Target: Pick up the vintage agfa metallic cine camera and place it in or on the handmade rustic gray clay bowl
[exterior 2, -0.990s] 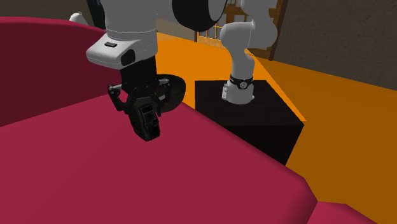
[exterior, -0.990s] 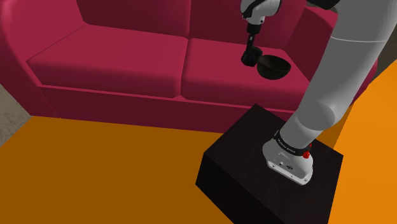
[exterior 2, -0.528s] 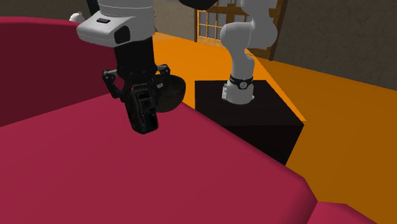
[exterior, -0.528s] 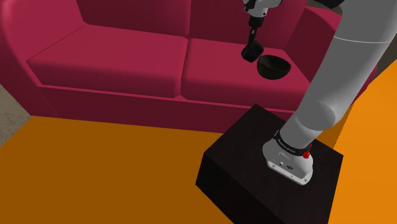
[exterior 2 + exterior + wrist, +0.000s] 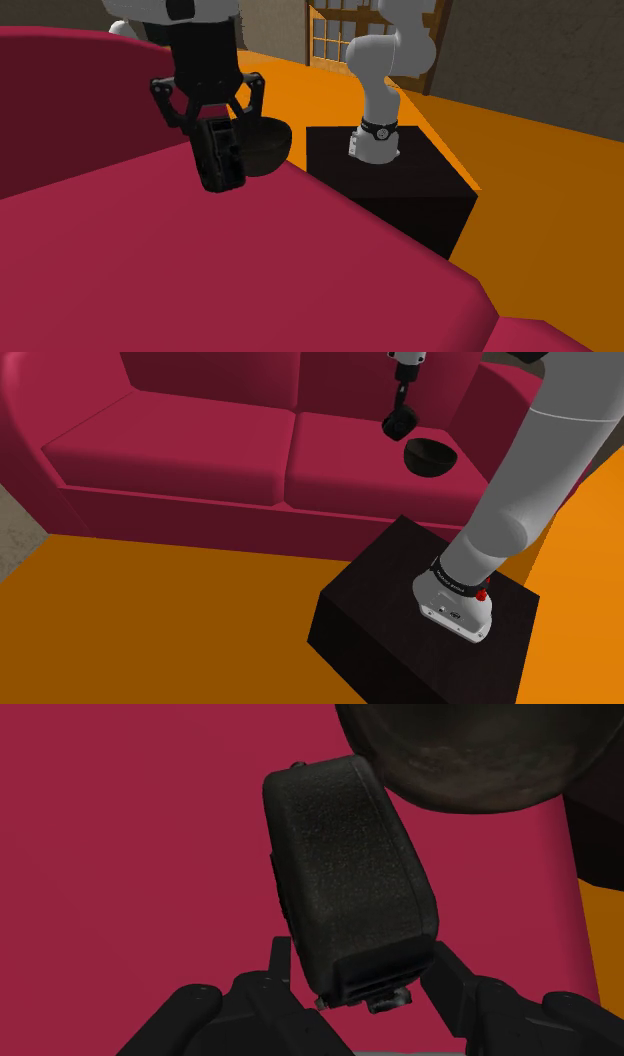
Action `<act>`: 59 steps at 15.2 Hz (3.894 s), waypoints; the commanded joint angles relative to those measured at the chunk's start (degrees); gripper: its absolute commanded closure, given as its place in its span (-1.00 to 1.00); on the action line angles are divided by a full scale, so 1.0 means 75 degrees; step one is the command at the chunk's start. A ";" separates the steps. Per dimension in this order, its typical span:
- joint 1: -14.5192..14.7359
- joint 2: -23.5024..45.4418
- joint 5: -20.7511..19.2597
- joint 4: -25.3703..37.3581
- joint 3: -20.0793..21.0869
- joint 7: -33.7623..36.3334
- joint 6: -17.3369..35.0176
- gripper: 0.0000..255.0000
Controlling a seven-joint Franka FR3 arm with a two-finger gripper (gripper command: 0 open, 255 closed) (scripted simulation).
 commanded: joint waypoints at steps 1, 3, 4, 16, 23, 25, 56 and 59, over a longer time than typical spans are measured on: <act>0.0008 -0.0056 -0.0033 0.0170 -0.0008 0.0007 -0.0215 1.00; 0.0012 -0.0096 -0.0055 0.0332 -0.0014 0.0008 -0.0410 1.00; 0.0014 -0.0113 -0.0064 0.0416 -0.0016 0.0006 -0.0508 1.00; -0.0014 -0.0164 -0.0086 0.1592 -0.0046 -0.0068 -0.1723 1.00; 0.0139 -0.2150 -0.1221 -0.0108 -0.0074 0.0212 -0.1689 1.00; 0.0085 -0.2784 -0.1573 -0.0575 -0.0020 0.0297 -0.1766 1.00; -0.0255 -0.3871 -0.2352 -0.3207 -0.0153 0.0592 -0.0095 1.00; -0.0255 -0.3873 -0.2353 -0.3208 -0.0153 0.0593 -0.0095 -1.00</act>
